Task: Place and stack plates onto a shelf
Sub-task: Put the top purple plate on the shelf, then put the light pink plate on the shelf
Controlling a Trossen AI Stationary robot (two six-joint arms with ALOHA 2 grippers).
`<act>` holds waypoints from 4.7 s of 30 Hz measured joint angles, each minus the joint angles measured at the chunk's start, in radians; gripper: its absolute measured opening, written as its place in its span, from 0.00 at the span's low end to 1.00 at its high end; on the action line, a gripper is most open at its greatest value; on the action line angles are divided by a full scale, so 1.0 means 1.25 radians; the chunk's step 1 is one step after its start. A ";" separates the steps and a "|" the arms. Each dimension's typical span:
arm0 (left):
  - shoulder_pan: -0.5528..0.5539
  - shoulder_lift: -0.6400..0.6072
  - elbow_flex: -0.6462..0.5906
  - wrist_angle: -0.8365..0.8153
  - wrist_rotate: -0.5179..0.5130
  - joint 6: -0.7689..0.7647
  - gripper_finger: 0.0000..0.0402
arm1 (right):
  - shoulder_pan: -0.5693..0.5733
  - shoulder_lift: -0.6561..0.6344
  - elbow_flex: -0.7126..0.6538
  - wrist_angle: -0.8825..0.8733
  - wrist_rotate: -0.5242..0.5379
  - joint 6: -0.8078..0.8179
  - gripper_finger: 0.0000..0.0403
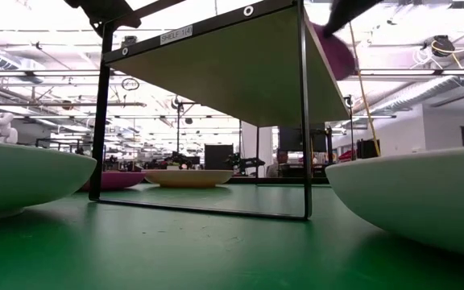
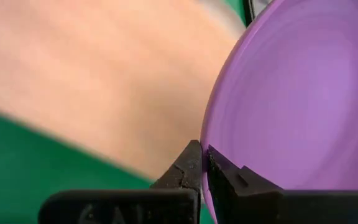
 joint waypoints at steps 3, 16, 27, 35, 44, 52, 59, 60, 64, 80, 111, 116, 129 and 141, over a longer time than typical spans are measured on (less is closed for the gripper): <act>-0.002 0.000 0.000 0.000 0.000 -0.008 0.00 | -0.026 0.018 0.000 0.083 -0.002 -0.092 0.00; -0.044 0.000 -0.038 -0.001 -0.001 -0.035 0.00 | -0.128 0.068 0.000 0.162 -0.118 -0.195 0.00; -0.046 0.000 -0.038 -0.001 -0.010 -0.016 0.00 | -0.131 0.068 0.000 0.098 -0.151 -0.134 0.00; -0.045 0.000 -0.038 -0.001 -0.014 -0.014 0.00 | -0.133 0.068 0.000 0.071 -0.151 -0.096 0.00; -0.045 0.000 -0.038 -0.001 -0.014 -0.014 0.00 | -0.133 0.068 -0.025 0.073 -0.151 -0.089 0.00; -0.045 0.000 -0.038 -0.001 -0.015 0.016 0.00 | -0.133 0.068 -0.049 0.078 -0.151 -0.086 0.00; -0.045 0.000 -0.038 -0.001 -0.015 0.046 0.00 | -0.133 0.068 -0.049 0.081 -0.147 -0.075 0.04; -0.045 0.000 -0.038 -0.001 -0.015 0.048 0.00 | -0.133 0.068 -0.049 0.081 -0.146 -0.074 0.05; -0.040 0.000 -0.038 -0.001 -0.015 0.049 0.00 | -0.133 0.068 -0.049 0.081 -0.145 -0.074 0.07; -0.026 0.000 -0.038 -0.001 -0.015 0.049 0.00 | -0.133 0.065 -0.049 0.110 -0.144 -0.088 0.07; -0.200 -0.091 -0.038 -0.265 -0.040 -0.254 0.00 | 0.023 -0.041 -0.049 0.181 0.024 -0.090 0.21; -0.283 -0.074 -0.038 -0.276 -0.083 -0.319 0.00 | 0.032 -0.041 -0.049 0.196 0.023 -0.090 0.33; -0.491 0.050 -0.038 -0.283 -0.073 -0.512 0.09 | 0.074 -0.041 -0.049 0.208 0.019 -0.075 0.39; -0.616 0.197 -0.038 -0.320 0.010 -0.654 0.38 | 0.074 -0.041 -0.049 0.211 0.019 -0.092 0.39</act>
